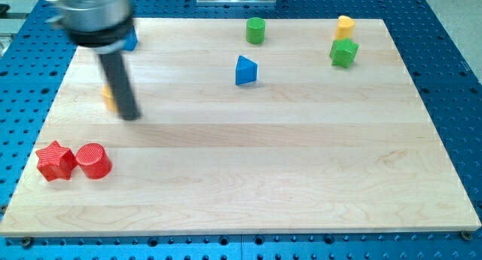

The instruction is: Push the hexagon to the left center of the board

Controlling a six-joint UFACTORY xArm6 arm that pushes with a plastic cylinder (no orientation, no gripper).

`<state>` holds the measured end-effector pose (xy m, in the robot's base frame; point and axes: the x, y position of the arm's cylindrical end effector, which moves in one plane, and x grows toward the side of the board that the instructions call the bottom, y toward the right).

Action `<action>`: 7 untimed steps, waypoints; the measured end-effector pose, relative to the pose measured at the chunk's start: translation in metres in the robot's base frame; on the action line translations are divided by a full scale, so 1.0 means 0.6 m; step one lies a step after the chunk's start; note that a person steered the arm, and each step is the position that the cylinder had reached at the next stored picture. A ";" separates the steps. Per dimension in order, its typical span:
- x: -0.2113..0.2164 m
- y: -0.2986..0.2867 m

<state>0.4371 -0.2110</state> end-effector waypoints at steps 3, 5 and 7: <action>-0.114 0.036; -0.078 -0.029; -0.196 0.050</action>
